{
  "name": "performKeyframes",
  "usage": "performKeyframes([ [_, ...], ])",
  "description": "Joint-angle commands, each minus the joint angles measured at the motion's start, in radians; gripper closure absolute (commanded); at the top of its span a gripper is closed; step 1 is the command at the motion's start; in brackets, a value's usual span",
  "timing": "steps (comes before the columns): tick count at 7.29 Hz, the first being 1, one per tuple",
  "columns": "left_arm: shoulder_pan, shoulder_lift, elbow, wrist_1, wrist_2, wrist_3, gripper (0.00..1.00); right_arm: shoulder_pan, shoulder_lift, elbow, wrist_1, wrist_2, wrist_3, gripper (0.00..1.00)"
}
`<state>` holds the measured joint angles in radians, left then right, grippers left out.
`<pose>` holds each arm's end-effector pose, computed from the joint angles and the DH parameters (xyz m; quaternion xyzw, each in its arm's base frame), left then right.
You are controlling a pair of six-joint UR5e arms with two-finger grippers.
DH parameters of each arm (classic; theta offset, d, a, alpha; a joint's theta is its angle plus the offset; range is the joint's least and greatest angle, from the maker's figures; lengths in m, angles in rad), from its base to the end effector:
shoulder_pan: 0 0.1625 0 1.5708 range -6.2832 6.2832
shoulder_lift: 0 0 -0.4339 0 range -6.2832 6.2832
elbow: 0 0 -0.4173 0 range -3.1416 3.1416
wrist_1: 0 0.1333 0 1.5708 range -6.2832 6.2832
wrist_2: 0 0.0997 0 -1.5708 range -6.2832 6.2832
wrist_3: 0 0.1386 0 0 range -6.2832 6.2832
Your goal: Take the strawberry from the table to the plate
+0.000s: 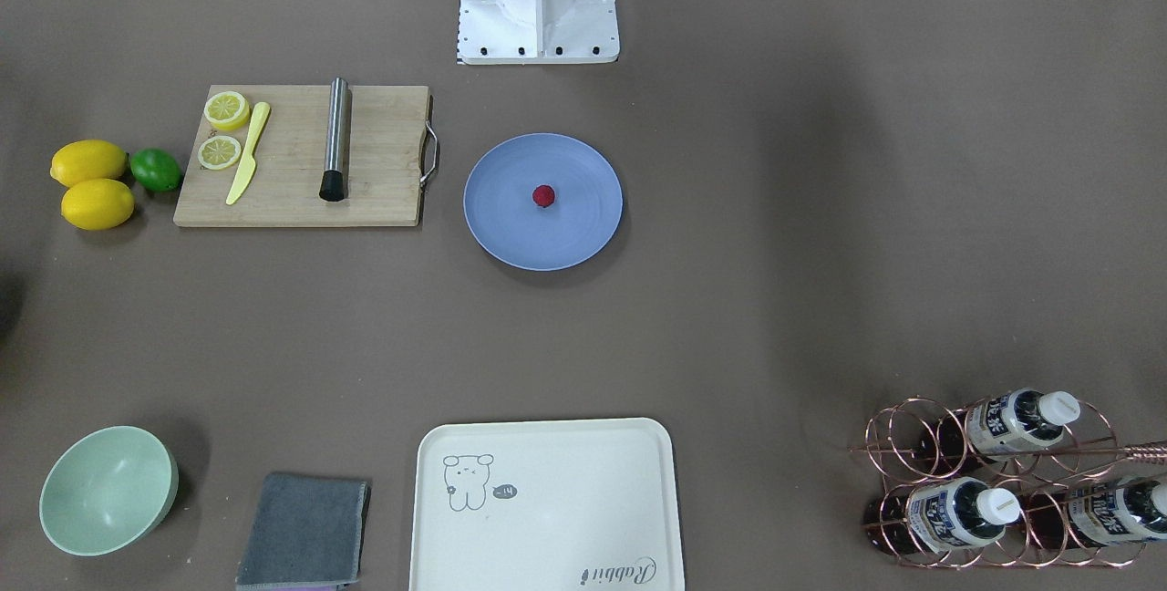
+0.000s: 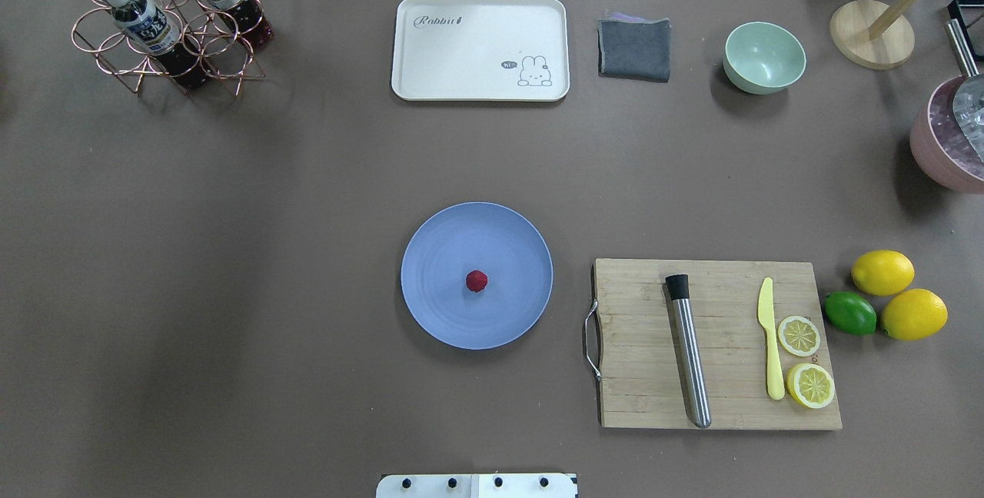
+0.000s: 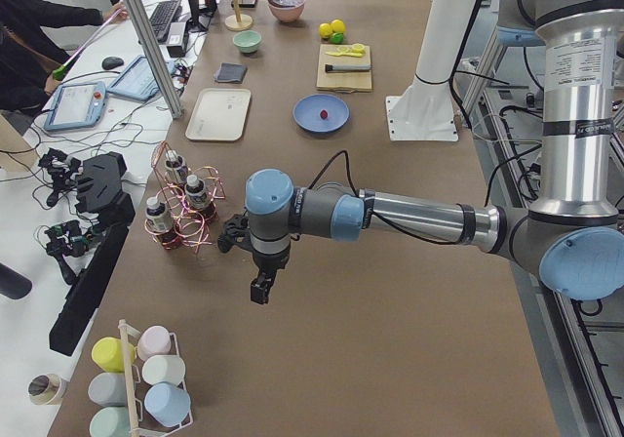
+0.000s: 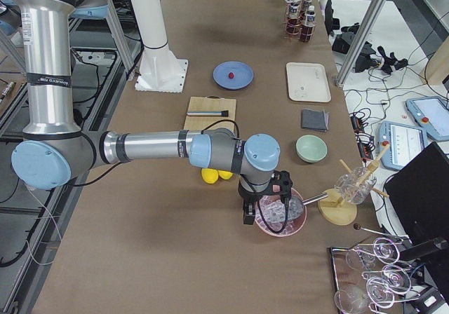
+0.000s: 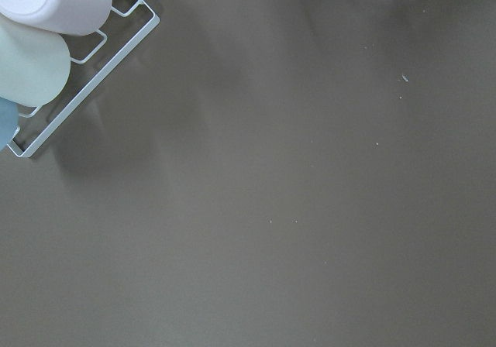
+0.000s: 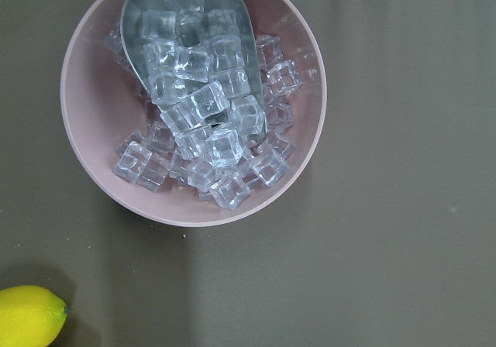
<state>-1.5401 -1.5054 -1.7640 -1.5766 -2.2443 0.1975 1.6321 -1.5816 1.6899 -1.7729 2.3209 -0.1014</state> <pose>-0.0315 -0.5000 0.6364 0.0902 0.3233 0.1291 0.9331 0.0694 -0.4966 0.6616 -0.0137 -0.3683 -0.0015 0.9296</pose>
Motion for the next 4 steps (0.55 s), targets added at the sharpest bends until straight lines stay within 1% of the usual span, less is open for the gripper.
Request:
performKeyframes([
  [1,0.000,-0.001,0.003,0.000,0.002,0.000,0.02,0.000,0.003,0.002,0.000,0.000,0.000,0.00],
  [4,0.000,-0.002,0.034,-0.060,0.000,0.000,0.02,0.000,0.003,-0.001,0.001,0.000,-0.001,0.00],
])
